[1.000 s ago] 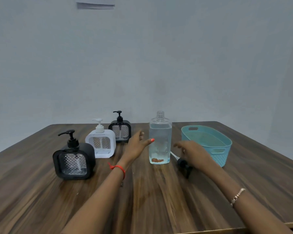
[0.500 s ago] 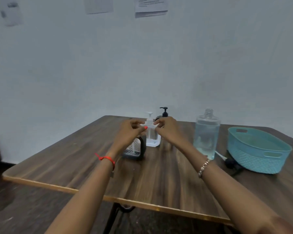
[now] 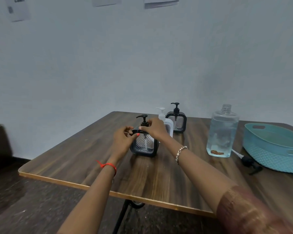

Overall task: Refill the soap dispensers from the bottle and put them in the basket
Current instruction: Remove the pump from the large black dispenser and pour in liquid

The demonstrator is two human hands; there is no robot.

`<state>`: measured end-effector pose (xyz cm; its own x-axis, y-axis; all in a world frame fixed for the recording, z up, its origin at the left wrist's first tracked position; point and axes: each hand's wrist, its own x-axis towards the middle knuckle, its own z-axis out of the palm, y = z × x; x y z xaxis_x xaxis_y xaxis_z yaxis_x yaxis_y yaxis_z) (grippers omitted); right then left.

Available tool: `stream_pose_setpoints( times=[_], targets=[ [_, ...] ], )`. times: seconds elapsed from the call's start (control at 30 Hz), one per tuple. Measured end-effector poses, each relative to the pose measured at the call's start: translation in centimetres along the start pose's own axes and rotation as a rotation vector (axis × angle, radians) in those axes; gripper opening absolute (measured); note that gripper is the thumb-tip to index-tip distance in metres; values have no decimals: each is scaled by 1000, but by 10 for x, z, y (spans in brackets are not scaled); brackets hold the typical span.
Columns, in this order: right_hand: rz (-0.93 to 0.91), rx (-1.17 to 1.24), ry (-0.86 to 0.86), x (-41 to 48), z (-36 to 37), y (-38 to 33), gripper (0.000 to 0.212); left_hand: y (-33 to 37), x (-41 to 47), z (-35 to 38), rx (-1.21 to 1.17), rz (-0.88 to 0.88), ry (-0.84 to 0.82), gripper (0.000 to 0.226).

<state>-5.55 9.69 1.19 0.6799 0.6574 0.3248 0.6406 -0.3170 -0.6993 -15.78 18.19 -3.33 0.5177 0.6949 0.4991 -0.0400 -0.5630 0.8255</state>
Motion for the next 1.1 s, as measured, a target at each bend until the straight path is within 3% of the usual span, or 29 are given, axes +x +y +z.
stream_pose_setpoints(
  times=[0.13, 0.33, 0.47, 0.6, 0.67, 0.9, 1.1],
  targets=[
    [12, -25, 8, 4, 3, 3, 33, -10, 4, 6, 65, -33, -26, 48],
    [7, -33, -42, 6, -15, 8, 30, -14, 12, 13, 55, -1, -45, 49],
    [-50, 37, -37, 1, -48, 6, 29, -2, 14, 28, -158, -127, -194, 59],
    [-91, 75, -42, -8, -82, 7, 20, 16, 10, 47, -406, -144, -391, 45],
    [-94, 87, -18, -13, -94, 10, 16, 24, 6, 59, -460, -143, -374, 43],
    [-16, 47, 221, -33, -115, 35, 40, 39, -4, 98, -520, -115, -375, 34],
    [-87, 94, 181, -42, -131, 50, 40, 44, -12, 106, -608, -109, -471, 29]
  ],
)
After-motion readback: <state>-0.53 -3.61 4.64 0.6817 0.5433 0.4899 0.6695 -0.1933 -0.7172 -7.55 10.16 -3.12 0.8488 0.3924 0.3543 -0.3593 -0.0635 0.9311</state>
